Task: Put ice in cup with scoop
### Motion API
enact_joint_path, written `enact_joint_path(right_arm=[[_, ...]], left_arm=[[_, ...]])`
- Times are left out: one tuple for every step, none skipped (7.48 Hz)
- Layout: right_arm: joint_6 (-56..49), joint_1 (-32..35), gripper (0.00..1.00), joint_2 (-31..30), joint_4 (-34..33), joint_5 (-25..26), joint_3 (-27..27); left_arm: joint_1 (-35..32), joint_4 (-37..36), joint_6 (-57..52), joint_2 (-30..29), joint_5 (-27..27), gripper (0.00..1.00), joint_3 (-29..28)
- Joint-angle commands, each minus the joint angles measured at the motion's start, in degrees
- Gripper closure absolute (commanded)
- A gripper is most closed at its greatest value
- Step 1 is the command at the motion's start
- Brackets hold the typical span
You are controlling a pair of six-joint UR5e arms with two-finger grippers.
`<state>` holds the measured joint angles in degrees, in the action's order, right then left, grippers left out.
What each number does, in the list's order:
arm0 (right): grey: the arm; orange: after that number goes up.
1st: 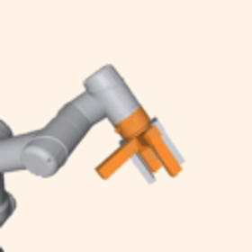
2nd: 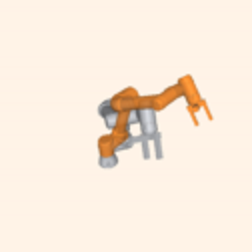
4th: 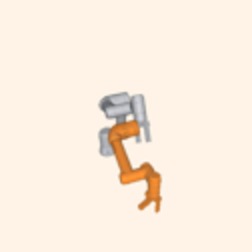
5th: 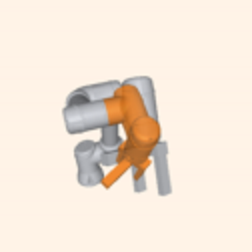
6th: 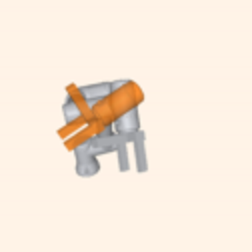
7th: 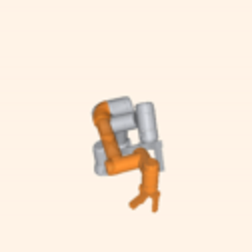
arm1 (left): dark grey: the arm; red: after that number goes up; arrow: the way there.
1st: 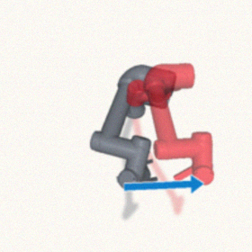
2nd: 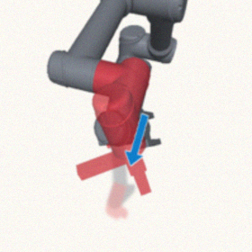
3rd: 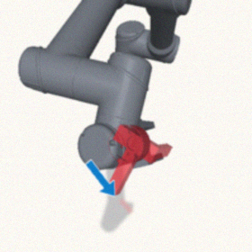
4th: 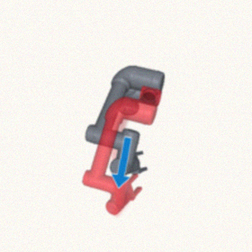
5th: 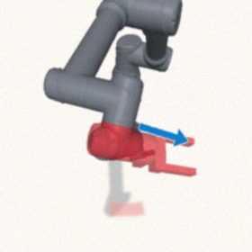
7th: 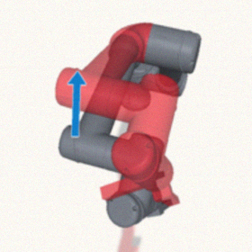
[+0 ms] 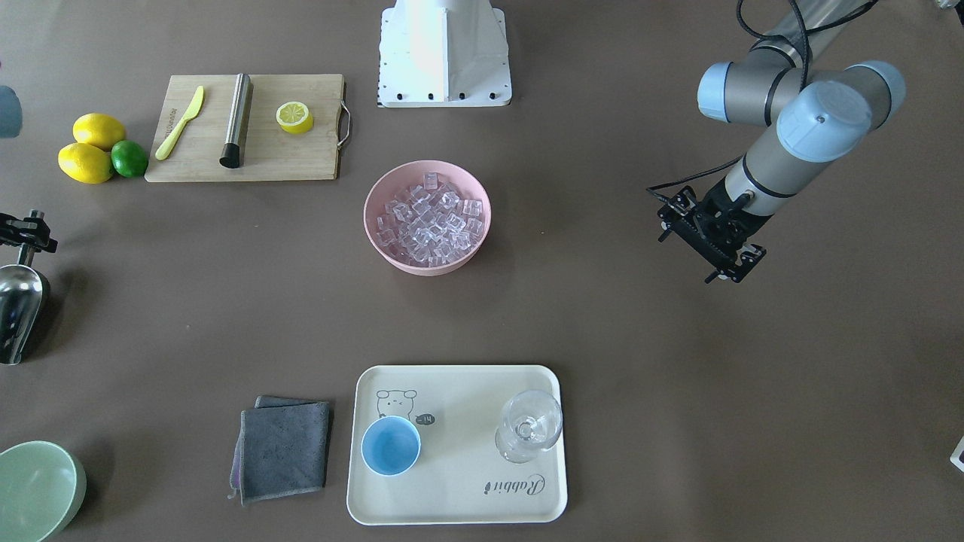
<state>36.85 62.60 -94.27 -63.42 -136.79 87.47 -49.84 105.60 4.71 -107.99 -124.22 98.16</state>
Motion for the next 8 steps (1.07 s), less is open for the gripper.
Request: enact_joint_path(right_arm=[[0.33, 1.46, 1.0, 0.14, -0.3, -1.38, 2.96], [0.24, 1.82, 1.0, 0.93, -3.61, -1.29, 4.54], [-0.28, 2.35, 1.0, 1.89, -8.34, -1.2, 7.34], [-0.99, 2.53, 1.0, 2.25, -10.13, -0.42, 9.63], [-6.82, 2.7, 1.0, 2.69, -10.23, 0.29, 10.35], [-12.01, 3.92, 1.0, 2.95, -9.97, 0.82, 10.61], [-18.24, 4.54, 1.0, 3.48, -9.97, 1.08, 10.79], [-26.14, 4.64, 1.0, 4.53, -9.88, 3.52, 11.23]], left_arm=[[5.26, 0.4, -0.31, -4.31, 0.9, 0.02, 2.47], [7.81, 0.83, -0.22, -6.33, 3.0, 0.02, 2.39], [10.88, 1.53, -0.31, -7.05, 6.93, 0.02, 3.78], [13.43, 6.68, -0.31, -6.36, 9.23, 0.02, 3.36], [14.67, 11.69, -0.4, -5.31, 9.78, 0.02, 2.66], [15.03, 15.83, -0.4, -4.51, 9.78, 0.02, 1.69], [15.3, 16.74, -0.49, -5.2, 9.7, 0.02, 1.16], [15.48, 19.62, -0.57, -5.38, 9.78, 0.02, 0.63]])
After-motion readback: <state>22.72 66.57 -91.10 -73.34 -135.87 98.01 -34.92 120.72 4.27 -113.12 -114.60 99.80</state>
